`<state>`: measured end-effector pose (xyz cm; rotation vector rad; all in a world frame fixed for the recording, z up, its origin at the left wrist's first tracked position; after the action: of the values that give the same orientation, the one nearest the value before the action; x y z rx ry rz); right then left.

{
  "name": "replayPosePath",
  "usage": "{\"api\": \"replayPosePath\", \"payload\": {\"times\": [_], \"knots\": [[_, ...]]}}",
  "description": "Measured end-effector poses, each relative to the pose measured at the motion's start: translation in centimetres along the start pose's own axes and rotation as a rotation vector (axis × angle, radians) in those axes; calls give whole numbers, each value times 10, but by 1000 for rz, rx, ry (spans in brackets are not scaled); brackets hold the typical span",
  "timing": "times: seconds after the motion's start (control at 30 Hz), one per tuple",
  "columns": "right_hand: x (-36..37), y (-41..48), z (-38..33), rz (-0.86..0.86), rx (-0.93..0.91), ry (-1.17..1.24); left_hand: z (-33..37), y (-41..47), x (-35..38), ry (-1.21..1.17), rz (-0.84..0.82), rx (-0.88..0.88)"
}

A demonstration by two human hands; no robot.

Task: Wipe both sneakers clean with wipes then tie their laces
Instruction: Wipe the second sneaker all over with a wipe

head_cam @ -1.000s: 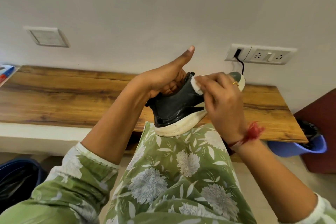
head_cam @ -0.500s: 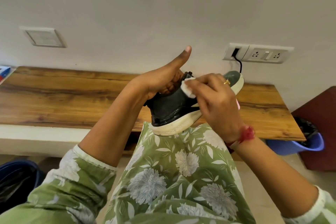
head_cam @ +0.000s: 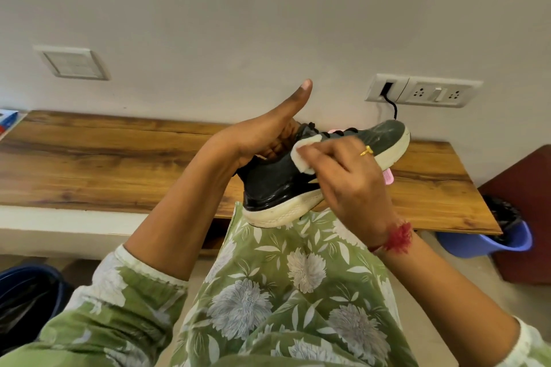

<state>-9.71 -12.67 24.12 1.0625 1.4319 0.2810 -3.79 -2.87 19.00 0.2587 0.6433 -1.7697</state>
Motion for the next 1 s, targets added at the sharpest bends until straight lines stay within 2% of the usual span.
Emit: {"api": "replayPosePath", "payload": {"times": [0.1,0.23,0.37,0.53,0.63,0.67,0.77,0.8,0.87,0.93,1.0], "knots": [[-11,7,17,99,128,65,3,0,2,-15,4,4],[8,1,-20,-31,-88,-61,0,1,1,33,4,5],[-10,14,18,94,153,38,4,-3,3,-9,-2,6],[10,7,-15,-58,-81,-108,0,-3,1,12,11,-2],[-4,20,14,27,97,-28,0,-3,2,-56,11,-8],[-2,21,10,25,91,-35,-1,-2,1,-69,15,-18],[14,10,-26,-47,-121,-205,-5,-1,2,-41,7,-37],[14,9,-25,-64,-140,-216,-7,-1,2,-34,7,-35],[12,18,0,-74,-13,-166,-6,-3,2,-58,20,-33],[8,25,43,-55,252,-22,-4,-4,7,-100,-1,-46],[-6,22,77,56,480,201,-4,-6,10,-106,-6,-72]]}}
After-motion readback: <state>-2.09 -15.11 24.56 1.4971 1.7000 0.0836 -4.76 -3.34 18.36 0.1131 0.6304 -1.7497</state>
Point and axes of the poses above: each hand's wrist, its own y-axis towards the middle knuckle, its own x-axis out of the palm, z = x × y, the point moved 10 cm from there along y, towards the middle knuckle, and after that the axes turned 12 degrees about y, right-handed, at the moved point
